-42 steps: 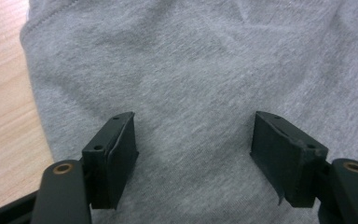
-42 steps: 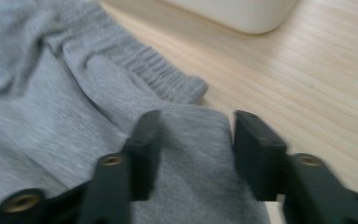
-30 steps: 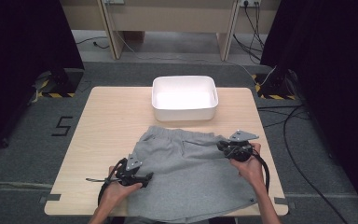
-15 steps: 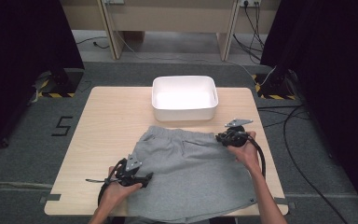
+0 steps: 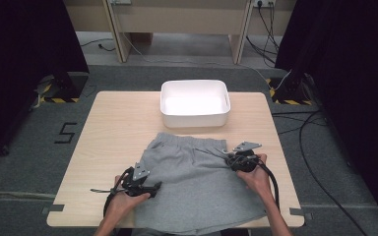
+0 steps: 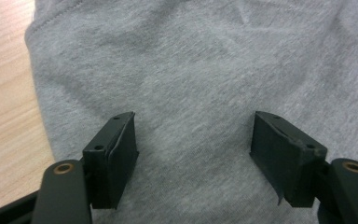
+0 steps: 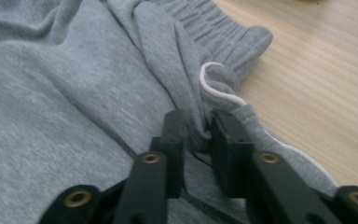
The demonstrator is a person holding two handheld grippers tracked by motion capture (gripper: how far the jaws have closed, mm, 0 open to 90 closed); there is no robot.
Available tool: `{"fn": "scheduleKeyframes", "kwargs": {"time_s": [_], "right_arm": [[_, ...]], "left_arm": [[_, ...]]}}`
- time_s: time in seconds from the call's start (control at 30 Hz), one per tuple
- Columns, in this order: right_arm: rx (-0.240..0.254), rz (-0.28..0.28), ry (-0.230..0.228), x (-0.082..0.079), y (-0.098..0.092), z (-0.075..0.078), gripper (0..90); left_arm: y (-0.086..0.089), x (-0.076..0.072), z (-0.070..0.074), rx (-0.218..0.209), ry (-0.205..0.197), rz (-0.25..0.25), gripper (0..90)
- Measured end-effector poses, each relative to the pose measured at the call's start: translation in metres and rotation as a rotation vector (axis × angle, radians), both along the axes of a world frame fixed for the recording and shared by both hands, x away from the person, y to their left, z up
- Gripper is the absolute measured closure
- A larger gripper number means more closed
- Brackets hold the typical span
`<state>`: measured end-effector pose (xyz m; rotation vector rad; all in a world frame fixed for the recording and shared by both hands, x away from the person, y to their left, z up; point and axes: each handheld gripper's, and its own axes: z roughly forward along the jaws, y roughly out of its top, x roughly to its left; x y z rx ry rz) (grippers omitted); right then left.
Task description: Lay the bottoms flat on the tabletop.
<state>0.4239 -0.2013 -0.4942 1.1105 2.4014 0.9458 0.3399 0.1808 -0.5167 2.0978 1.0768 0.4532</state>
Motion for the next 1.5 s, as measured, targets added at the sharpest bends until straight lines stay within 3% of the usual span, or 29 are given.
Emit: {"fn": "scheduleKeyframes", "kwargs": {"time_s": [0.13,0.33,0.47,0.6,0.67,0.73,0.83,0.9,1.07,1.13,1.2,1.27,1.4,1.5], "right_arm": [[0.049,-0.047,-0.041,0.01,-0.002,0.022,62.6],[0.043,-0.086,-0.043,0.043,0.007,0.041,57.2],[-0.001,-0.109,0.011,0.062,0.017,0.034,55.1],[-0.036,-0.105,0.093,0.073,0.027,0.015,53.4],[-0.056,-0.103,0.117,0.075,0.03,0.008,57.8],[-0.037,-0.094,0.13,0.079,0.03,0.005,69.9],[-0.068,-0.078,0.099,0.085,0.03,0.009,81.0],[-0.082,-0.085,0.074,0.089,0.031,0.013,83.1],[-0.06,-0.114,-0.029,0.103,0.028,0.026,83.0],[-0.07,-0.116,-0.04,0.107,0.029,0.024,80.6],[-0.099,-0.128,-0.062,0.111,0.03,0.02,69.4],[-0.122,-0.148,-0.055,0.111,0.029,0.017,59.7],[-0.089,-0.171,-0.084,0.099,0.02,0.027,54.4],[-0.065,-0.166,-0.072,0.084,0.011,0.037,53.9]], "left_arm": [[0.0,0.0,0.0,-0.001,0.0,0.0,29.7],[0.0,0.0,0.0,-0.003,-0.002,-0.001,29.8],[0.0,0.0,-0.001,-0.005,-0.004,0.0,29.8],[0.0,0.0,-0.001,-0.005,-0.004,0.0,29.8],[0.0,-0.001,-0.001,-0.005,-0.005,0.001,29.8],[0.0,0.0,-0.001,-0.005,-0.004,0.0,29.8],[0.0,-0.001,-0.001,-0.005,-0.005,0.0,29.8],[0.0,0.0,-0.001,-0.005,-0.004,0.0,29.8],[0.0,-0.001,-0.001,-0.009,-0.006,0.002,29.8],[0.0,0.0,-0.001,-0.006,-0.005,0.0,29.8],[0.0,-0.001,-0.001,-0.006,-0.006,0.001,29.8],[0.0,-0.001,-0.001,-0.007,-0.008,0.001,29.8],[0.0,-0.001,-0.001,-0.008,-0.008,0.002,29.8],[0.0,-0.001,-0.001,-0.007,-0.008,0.003,29.8]]}}
